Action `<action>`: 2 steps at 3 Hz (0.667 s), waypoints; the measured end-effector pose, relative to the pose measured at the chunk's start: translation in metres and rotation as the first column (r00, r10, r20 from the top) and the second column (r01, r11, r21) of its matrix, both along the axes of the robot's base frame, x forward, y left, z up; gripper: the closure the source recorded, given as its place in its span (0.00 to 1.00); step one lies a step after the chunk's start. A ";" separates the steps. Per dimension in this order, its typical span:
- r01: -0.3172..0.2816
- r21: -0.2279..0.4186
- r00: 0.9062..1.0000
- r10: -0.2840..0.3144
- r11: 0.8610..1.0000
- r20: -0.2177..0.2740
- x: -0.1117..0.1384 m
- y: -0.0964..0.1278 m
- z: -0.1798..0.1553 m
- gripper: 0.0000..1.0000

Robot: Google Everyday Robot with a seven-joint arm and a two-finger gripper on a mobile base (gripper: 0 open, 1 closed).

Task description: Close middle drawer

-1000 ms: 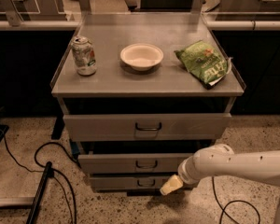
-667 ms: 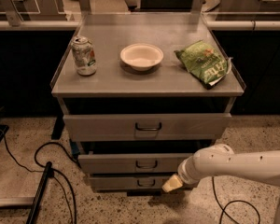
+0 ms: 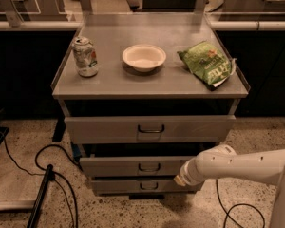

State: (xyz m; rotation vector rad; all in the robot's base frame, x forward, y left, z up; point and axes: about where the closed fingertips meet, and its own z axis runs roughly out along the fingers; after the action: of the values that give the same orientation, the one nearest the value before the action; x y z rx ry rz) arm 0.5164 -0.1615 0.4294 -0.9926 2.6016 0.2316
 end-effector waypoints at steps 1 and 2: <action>0.018 -0.020 0.999 -0.017 1.000 0.044 0.020 -0.002 0.004 0.89; 0.029 -0.034 0.997 -0.026 0.999 0.077 0.037 -0.003 0.005 1.00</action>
Offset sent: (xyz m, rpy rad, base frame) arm 0.0547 0.0026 0.0037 -0.0582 -0.1231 -0.0448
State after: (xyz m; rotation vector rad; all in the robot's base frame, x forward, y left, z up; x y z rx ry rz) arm 0.5536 -0.1643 0.4342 -0.9579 2.5562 0.1385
